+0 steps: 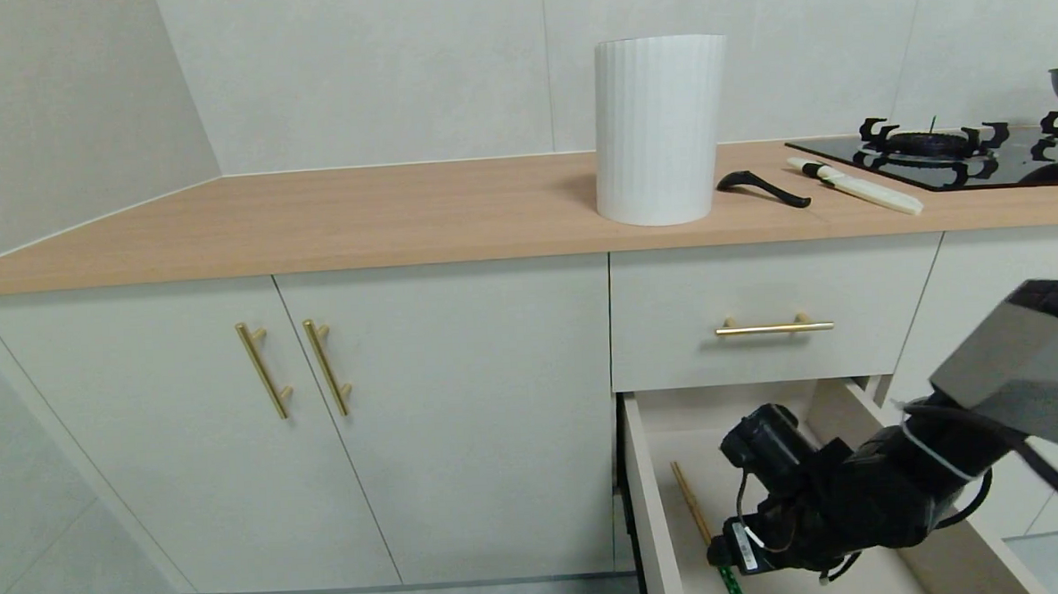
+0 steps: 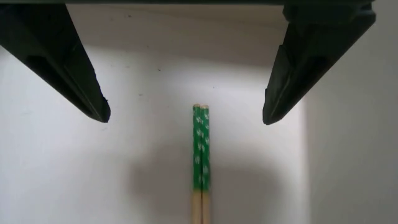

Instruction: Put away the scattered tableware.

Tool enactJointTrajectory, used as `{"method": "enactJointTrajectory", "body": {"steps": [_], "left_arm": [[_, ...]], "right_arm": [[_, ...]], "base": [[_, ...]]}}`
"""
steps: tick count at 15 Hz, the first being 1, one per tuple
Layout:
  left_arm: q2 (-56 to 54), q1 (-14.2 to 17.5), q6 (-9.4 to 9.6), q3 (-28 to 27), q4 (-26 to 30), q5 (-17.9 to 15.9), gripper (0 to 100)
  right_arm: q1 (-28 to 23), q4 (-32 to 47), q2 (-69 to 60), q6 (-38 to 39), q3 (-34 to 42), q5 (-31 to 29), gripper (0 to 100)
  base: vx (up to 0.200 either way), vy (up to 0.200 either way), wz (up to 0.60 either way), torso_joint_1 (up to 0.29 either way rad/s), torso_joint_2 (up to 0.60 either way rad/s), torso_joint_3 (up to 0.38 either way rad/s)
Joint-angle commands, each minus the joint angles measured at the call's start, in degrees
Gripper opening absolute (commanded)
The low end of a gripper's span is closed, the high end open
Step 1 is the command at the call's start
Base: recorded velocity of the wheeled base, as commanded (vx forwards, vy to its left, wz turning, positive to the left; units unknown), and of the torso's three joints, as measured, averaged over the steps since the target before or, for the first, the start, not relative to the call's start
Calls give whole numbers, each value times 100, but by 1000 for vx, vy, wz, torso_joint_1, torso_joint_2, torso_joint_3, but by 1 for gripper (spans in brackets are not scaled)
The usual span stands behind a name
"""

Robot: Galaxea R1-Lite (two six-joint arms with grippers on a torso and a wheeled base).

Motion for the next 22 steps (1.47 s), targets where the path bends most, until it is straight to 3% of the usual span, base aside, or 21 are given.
{"method": "enactJointTrajectory", "body": {"steps": [1, 7, 10, 16, 22], "left_arm": [[0, 2, -1, 0, 2, 1, 100], [0, 2, -1, 0, 2, 1, 100], [0, 2, -1, 0, 2, 1, 100], [0, 2, -1, 0, -7, 1, 100], [0, 2, -1, 0, -7, 1, 100]], "right_arm": [[-190, 0, -1395, -136, 151, -59, 100], [-771, -8, -2942, -821, 300, -68, 100], [-797, -26, -3390, -988, 371, -59, 100], [-814, -35, -3522, -1173, 406, -68, 100], [-814, -35, -3478, -1173, 406, -59, 100]], "base": [[0, 0, 0, 0, 0, 0], [0, 0, 0, 0, 0, 0], [0, 0, 0, 0, 0, 0], [0, 0, 0, 3, -14, -5], [0, 0, 0, 97, -356, -279]]}}
